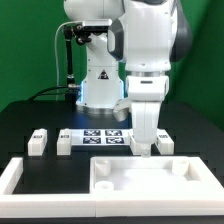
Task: Assemble desk
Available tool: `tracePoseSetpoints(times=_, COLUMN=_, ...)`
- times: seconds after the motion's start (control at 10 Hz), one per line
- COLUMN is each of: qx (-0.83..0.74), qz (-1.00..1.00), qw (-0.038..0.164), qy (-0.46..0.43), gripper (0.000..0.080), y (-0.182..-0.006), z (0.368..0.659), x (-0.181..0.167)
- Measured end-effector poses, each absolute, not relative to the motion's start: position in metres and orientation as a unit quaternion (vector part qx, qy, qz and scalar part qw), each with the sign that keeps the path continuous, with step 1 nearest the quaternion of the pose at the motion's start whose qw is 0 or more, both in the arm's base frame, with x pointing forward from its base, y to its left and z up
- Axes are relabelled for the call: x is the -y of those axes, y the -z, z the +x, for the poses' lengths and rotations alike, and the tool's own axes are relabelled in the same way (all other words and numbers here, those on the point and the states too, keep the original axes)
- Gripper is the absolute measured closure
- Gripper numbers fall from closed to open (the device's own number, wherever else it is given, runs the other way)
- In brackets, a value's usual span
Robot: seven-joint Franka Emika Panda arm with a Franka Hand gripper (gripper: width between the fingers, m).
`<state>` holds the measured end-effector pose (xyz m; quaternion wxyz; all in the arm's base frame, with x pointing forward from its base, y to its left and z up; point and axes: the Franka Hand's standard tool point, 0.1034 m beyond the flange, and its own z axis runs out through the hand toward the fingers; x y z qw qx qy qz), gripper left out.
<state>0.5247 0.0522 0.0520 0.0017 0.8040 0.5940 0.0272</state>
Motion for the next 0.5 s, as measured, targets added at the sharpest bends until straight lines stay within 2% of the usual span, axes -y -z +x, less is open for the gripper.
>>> tracePoseSetpoints(times=0.2, qx=-0.46, qz=0.888, qw=-0.006, qy=-0.01, gripper=0.015, y=-0.064, z=0.519, x=-0.077)
tracePoseSetpoints(times=0.3, qx=-0.415, qz=0.91, qw=-0.007, qy=-0.01, gripper=0.015, y=-0.064, z=0.517, x=-0.087)
tracePoseSetpoints(times=0.5, qx=-0.363, qz=0.932, qw=-0.011, qy=-0.009, gripper=0.015, y=-0.064, z=0.517, x=-0.087)
